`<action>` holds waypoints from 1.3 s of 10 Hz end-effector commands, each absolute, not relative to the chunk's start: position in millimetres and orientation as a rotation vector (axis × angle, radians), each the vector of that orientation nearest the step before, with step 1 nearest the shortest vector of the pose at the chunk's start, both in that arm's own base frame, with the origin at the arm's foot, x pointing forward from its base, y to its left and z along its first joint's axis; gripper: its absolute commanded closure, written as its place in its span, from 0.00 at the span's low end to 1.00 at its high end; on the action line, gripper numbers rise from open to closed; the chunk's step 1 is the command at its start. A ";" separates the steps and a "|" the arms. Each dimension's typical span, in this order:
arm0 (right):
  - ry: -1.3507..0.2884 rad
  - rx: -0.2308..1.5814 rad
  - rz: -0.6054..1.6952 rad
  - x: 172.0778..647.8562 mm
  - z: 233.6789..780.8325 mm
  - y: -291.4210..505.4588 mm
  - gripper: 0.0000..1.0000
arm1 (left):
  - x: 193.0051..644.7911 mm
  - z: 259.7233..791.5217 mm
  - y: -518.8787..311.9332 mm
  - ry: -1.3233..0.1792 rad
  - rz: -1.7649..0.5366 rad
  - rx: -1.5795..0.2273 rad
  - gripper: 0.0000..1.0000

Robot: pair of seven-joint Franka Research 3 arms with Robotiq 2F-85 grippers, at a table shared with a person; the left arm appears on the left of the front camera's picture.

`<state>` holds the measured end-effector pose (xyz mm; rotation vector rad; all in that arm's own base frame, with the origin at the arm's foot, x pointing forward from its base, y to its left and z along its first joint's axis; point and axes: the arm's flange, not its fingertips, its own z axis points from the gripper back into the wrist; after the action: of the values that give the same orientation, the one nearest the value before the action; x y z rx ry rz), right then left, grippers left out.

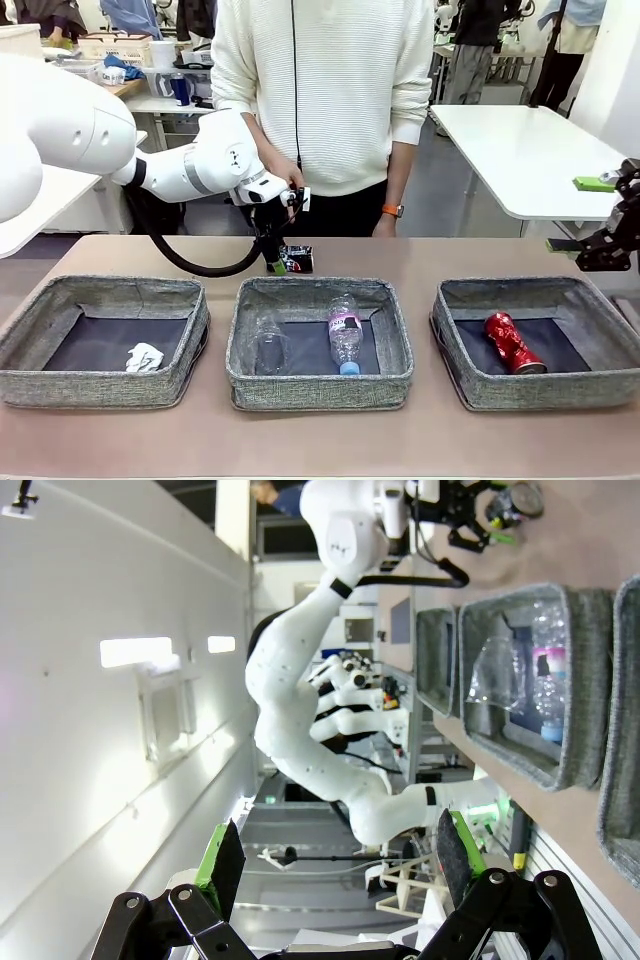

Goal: Sort the waste into the appropriate baskets.
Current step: Pick up the waste item pointed out by the person.

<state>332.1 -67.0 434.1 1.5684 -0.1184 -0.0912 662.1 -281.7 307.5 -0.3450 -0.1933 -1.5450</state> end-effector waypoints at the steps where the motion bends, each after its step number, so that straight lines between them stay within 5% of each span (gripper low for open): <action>1: -0.112 1.569 -0.085 330.5 437.1 -66.5 0.00 | 667.1 311.5 -282.2 -0.205 -1.559 -0.339 0.58; 2: -0.112 1.569 -0.085 330.5 437.1 -66.5 0.00 | 667.0 312.2 -282.9 -0.204 -1.551 -0.339 0.57; 3: -0.112 1.569 -0.085 330.5 437.1 -66.5 0.00 | 667.1 313.1 -282.5 -0.213 -1.542 -0.349 1.00; 5: -0.112 1.569 -0.085 330.5 437.1 -66.5 0.00 | 665.3 313.5 -283.5 -0.222 -1.544 -0.352 1.00; 6: -0.112 1.569 -0.085 330.5 437.1 -66.5 0.00 | 664.0 313.9 -283.4 -0.223 -1.547 -0.353 0.83; 8: -0.112 1.569 -0.085 330.5 437.1 -66.5 0.00 | 662.8 315.7 -283.7 -0.205 -1.545 -0.367 1.00; 13: -0.112 1.569 -0.085 330.5 437.1 -66.5 0.00 | 620.2 341.2 -287.3 -0.146 -1.553 -0.417 1.00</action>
<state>332.1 -66.9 434.0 1.5684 -0.1182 -0.0911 650.3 -290.7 321.7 -0.3741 -0.1668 -1.5630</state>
